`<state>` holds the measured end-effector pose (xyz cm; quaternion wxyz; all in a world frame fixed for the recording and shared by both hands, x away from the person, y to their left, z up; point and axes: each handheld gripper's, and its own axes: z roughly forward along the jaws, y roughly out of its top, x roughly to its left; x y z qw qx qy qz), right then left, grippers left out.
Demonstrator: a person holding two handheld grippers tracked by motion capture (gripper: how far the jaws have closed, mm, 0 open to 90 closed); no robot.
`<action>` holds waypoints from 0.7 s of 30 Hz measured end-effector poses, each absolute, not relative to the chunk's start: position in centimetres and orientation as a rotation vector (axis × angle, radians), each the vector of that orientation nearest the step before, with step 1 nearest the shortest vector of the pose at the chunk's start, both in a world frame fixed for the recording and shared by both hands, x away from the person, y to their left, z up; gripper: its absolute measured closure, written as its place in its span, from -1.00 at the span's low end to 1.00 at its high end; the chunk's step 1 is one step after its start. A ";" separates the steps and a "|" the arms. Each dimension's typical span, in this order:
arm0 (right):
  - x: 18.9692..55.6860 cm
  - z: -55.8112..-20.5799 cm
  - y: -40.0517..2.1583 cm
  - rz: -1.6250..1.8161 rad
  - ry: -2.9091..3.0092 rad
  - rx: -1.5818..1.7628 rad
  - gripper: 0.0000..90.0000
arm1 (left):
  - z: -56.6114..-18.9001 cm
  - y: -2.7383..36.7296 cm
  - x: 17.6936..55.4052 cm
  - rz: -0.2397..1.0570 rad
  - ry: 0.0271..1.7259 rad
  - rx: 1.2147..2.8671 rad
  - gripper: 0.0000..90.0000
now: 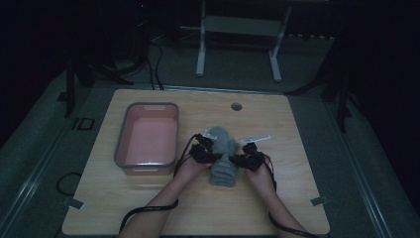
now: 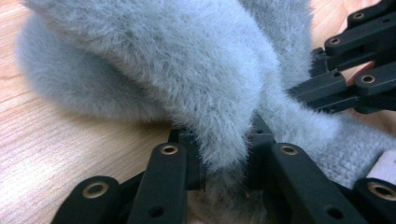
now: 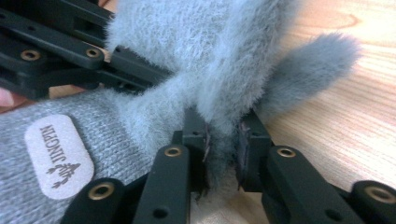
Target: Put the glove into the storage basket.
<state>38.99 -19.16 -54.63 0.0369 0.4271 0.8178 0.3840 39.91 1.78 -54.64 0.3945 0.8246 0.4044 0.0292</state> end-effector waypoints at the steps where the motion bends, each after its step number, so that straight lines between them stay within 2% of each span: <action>1: 39.0 -54.6 -19.3 1.195 2.503 1.317 0.76 | -54.5 1.8 39.9 0.072 1.028 2.086 0.72; 11: 38.3 -51.8 -20.2 1.318 2.446 1.322 0.81 | -50.9 1.8 39.5 0.108 0.971 2.064 0.74; 21: 38.3 -46.4 -19.6 1.454 2.356 1.247 0.82 | -44.7 3.2 39.9 0.193 0.910 2.050 0.74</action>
